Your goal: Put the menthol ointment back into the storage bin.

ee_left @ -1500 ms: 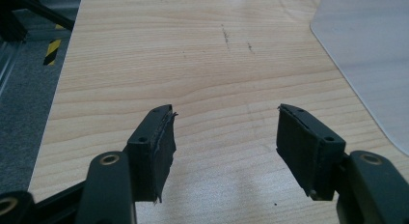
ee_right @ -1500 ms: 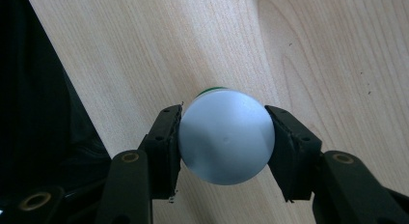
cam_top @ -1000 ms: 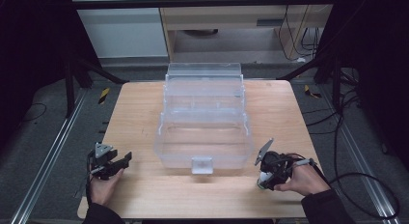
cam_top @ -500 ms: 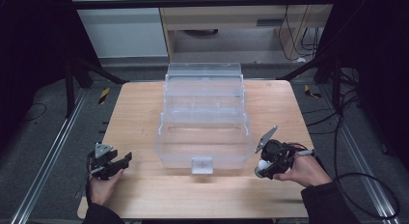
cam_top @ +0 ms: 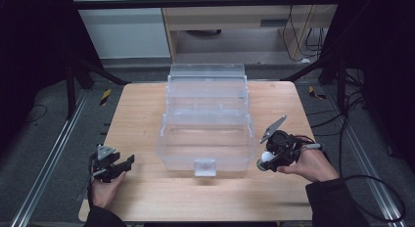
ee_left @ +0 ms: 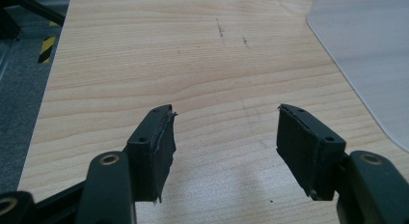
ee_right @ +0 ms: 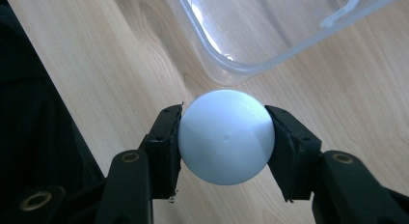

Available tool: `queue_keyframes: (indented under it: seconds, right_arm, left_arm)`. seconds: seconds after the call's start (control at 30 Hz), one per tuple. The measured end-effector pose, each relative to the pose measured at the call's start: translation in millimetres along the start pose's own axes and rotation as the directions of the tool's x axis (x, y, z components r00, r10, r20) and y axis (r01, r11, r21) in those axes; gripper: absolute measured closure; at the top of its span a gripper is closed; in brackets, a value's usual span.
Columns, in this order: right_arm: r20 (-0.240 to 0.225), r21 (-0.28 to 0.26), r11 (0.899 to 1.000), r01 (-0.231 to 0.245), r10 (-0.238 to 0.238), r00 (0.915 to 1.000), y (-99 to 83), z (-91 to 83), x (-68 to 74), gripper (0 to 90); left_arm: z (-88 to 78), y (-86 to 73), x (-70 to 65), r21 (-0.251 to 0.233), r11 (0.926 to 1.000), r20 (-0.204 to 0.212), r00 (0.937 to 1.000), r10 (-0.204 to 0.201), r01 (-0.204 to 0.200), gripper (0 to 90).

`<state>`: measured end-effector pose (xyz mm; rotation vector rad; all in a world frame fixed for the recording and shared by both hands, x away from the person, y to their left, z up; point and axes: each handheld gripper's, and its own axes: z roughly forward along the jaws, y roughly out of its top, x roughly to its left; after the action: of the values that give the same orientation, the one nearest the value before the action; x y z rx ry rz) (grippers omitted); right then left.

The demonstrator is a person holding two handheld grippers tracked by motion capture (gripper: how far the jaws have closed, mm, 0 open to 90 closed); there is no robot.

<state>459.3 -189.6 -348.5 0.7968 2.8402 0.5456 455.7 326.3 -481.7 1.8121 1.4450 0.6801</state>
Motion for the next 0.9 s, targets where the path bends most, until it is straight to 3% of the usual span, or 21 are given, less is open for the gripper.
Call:
queue_keyframes:
  seconds: [0.53,0.9]
  right_arm:
    - [0.012,-0.019,1.000,0.015,-0.015,0.9998,26.5,-21.7,-3.8,50.3]
    - [0.014,-0.035,0.999,-0.004,0.004,0.9999,43.4,-17.8,-13.9,50.3]
  left_arm:
    - [-0.1,0.1,0.5,0.001,1.0000,0.001,1.0000,-0.001,0.001,38.3]
    - [-0.1,0.2,0.5,-0.002,1.0000,0.001,1.0000,-0.003,0.003,38.3]
